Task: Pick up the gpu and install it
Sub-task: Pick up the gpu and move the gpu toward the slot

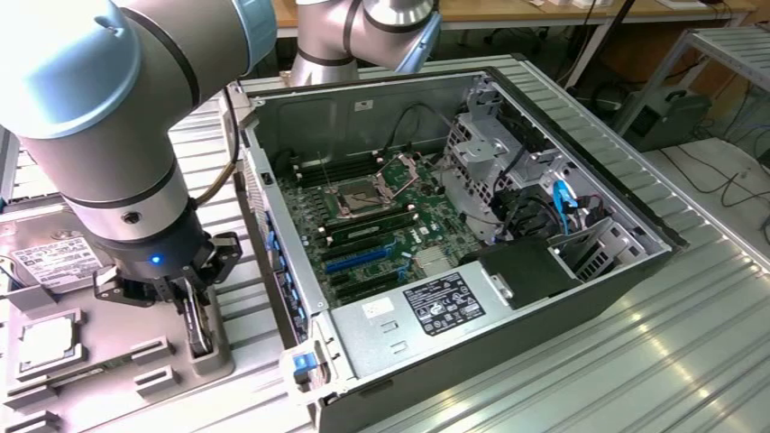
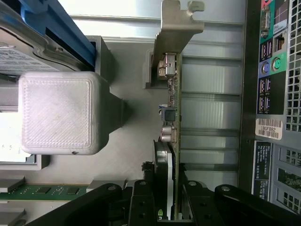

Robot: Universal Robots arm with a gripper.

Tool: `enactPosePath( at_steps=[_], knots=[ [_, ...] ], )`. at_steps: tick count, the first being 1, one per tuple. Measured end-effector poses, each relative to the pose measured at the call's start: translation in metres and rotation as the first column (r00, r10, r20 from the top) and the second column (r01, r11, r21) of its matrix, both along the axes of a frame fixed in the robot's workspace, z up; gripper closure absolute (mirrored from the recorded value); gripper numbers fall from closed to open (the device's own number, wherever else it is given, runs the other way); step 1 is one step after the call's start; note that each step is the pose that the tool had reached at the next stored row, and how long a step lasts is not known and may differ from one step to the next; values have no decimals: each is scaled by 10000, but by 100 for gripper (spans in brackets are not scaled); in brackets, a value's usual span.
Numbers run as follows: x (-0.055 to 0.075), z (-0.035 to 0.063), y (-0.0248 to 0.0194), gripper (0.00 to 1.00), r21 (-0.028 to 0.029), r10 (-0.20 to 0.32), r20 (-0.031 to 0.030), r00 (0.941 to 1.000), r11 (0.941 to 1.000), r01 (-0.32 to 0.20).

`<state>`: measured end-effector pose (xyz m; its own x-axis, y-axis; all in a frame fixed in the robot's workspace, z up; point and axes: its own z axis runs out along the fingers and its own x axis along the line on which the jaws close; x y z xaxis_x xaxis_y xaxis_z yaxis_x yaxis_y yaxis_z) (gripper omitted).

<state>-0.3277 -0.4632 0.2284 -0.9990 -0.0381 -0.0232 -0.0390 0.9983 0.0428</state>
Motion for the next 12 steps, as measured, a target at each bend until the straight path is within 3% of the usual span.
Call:
enactPosePath(
  at_steps=[3, 11, 12],
  knots=[
    [0, 57, 0, 72, 7, 0, 2, 10000, 10000, 0],
    [-1, 463, 0, 72, 5, 0, 0, 10000, 10000, 0],
    [0, 557, 1, 72, 5, 0, 1, 10000, 10000, 0]
  ],
)
